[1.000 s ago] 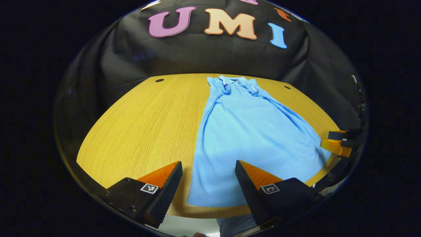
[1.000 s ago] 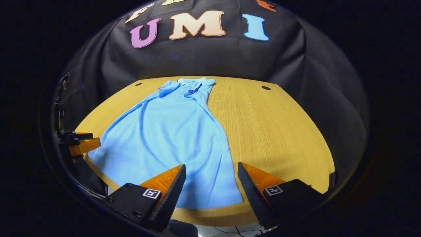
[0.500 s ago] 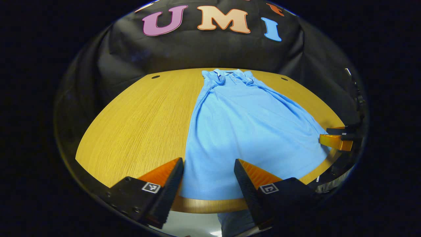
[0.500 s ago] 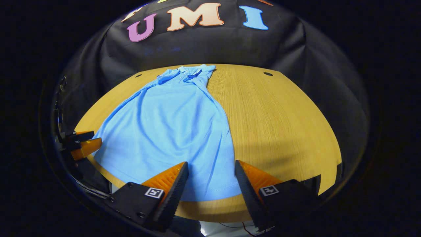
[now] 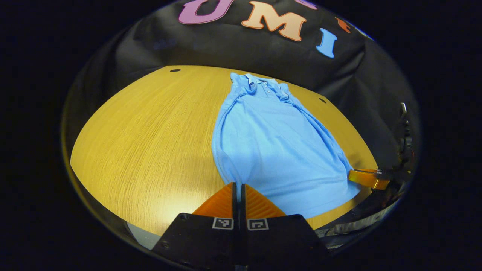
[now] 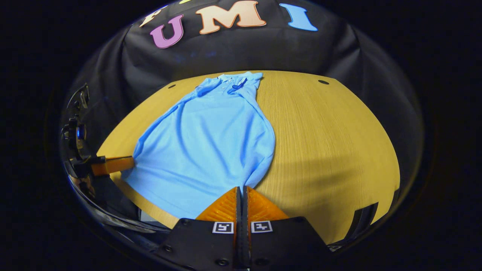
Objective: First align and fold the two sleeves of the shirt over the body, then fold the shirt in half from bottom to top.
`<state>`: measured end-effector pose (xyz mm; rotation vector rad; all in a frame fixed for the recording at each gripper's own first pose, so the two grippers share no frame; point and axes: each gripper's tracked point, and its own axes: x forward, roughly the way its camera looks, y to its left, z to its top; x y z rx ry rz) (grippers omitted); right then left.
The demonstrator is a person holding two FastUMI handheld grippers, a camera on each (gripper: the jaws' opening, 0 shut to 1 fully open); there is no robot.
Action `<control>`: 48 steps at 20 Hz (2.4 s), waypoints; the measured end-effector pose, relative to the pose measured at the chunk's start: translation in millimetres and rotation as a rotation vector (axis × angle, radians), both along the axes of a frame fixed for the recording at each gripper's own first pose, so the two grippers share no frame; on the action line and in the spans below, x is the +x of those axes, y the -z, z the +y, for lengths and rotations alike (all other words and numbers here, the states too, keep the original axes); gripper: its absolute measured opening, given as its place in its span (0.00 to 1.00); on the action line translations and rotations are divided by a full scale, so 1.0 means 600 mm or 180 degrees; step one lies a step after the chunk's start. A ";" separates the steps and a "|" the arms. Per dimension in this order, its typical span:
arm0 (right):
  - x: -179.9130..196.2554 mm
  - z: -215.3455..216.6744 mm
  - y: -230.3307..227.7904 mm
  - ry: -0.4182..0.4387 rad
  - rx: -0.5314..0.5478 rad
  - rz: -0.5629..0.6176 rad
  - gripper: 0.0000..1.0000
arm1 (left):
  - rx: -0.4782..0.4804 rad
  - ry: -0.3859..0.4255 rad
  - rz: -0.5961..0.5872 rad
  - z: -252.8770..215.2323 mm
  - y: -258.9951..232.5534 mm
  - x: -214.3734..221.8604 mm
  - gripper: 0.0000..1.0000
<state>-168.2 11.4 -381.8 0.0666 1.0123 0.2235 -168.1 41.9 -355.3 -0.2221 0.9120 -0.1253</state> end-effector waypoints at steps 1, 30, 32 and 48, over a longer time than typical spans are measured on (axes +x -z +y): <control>0.019 0.005 -0.015 -0.0009 0.0018 -0.0066 0.00 | 0.0002 0.0014 -0.0055 0.004 -0.013 0.017 0.00; 0.646 0.083 -0.027 0.0456 0.0075 -0.0988 0.02 | -0.0088 0.0149 -0.0945 0.064 -0.103 0.659 0.00; 0.684 0.081 0.007 0.0568 0.0020 -0.0983 0.02 | -0.0054 0.0201 -0.0960 0.060 -0.079 0.696 0.00; 0.614 0.080 -0.120 0.0556 -0.0219 -0.1745 1.00 | 0.0359 0.0157 -0.1668 0.035 -0.186 0.657 0.96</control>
